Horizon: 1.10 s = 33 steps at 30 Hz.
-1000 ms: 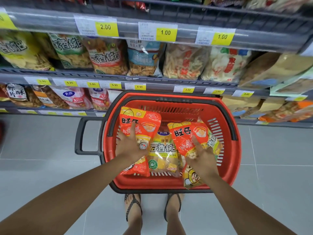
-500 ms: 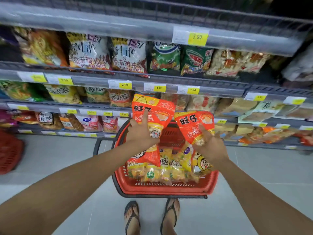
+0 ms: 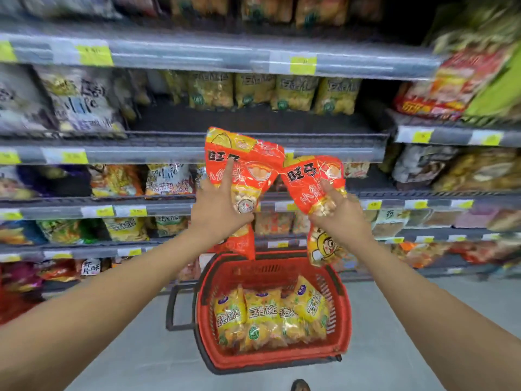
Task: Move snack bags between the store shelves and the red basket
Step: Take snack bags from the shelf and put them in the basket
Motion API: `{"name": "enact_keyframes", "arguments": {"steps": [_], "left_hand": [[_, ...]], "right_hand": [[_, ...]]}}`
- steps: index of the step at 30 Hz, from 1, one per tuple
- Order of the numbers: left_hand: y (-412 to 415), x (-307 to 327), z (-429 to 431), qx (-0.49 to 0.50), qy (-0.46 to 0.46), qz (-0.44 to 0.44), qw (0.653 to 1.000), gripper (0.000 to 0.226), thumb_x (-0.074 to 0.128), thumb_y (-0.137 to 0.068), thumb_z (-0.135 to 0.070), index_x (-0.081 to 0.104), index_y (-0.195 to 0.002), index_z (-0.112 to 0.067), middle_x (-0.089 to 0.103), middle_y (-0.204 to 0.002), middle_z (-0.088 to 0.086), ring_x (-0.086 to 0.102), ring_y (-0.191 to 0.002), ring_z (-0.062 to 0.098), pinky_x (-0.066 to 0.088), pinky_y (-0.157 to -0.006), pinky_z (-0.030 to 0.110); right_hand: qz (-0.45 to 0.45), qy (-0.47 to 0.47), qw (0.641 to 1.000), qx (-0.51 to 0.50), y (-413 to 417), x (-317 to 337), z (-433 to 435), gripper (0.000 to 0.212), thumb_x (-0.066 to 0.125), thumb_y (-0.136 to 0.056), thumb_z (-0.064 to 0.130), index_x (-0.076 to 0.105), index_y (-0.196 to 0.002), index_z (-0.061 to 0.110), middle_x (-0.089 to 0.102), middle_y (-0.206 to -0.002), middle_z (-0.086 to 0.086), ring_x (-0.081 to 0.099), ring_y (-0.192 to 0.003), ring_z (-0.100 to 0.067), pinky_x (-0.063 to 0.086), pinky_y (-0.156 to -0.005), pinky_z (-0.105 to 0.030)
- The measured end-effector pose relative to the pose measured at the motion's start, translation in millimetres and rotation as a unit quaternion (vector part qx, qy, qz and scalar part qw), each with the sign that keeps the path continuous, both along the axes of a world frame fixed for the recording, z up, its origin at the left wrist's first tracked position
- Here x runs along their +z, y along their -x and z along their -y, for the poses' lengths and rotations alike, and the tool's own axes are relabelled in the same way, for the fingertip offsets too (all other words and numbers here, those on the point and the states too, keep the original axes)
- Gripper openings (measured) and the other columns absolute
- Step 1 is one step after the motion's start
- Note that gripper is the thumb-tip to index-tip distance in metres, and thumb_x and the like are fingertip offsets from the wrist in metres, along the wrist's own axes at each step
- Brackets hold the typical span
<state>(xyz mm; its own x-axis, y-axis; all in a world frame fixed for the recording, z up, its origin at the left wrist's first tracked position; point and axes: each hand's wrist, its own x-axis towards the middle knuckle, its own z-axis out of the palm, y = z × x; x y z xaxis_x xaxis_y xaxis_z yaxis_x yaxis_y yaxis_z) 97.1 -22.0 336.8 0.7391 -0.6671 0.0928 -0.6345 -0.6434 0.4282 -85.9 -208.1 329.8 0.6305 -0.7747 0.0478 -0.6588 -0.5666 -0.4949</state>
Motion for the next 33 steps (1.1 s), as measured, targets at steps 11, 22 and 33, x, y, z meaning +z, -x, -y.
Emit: {"name": "enact_keyframes", "arguments": {"steps": [11,22,33], "left_hand": [[-15.8,144.6,-7.7,0.024,0.174,0.108,0.978,0.119,0.073,-0.067,-0.059,-0.011,-0.149,-0.037,0.037,-0.12,0.015,0.049,-0.104,0.04,0.049,-0.078,0.048],[-39.1,264.1,25.1,0.045,0.246,0.171,0.953,0.111,0.07,-0.067,-0.064,0.008,-0.151,-0.027,0.039,-0.125,0.013,0.049,-0.114,0.038,0.046,-0.087,0.047],[-79.7,394.8,102.6,0.093,0.256,0.134,0.953,0.105,0.065,-0.068,-0.067,0.01,-0.15,-0.03,0.04,-0.136,0.021,0.048,-0.12,0.041,0.042,-0.095,0.046]], "right_hand": [[0.186,0.09,0.978,-0.012,-28.6,157.9,-8.1,0.088,0.067,-0.072,0.057,0.02,-0.146,0.051,0.043,-0.104,-0.006,0.046,-0.085,-0.02,0.039,-0.073,-0.03],[0.304,0.144,0.941,-0.027,-65.0,290.1,15.4,0.085,0.069,-0.071,0.054,0.025,-0.145,0.051,0.042,-0.109,-0.005,0.044,-0.09,-0.017,0.038,-0.083,-0.028],[0.348,0.126,0.929,0.009,-100.4,418.3,102.1,0.08,0.072,-0.072,0.049,0.039,-0.144,0.037,0.053,-0.132,0.002,0.052,-0.115,-0.02,0.039,-0.087,-0.03]]}}
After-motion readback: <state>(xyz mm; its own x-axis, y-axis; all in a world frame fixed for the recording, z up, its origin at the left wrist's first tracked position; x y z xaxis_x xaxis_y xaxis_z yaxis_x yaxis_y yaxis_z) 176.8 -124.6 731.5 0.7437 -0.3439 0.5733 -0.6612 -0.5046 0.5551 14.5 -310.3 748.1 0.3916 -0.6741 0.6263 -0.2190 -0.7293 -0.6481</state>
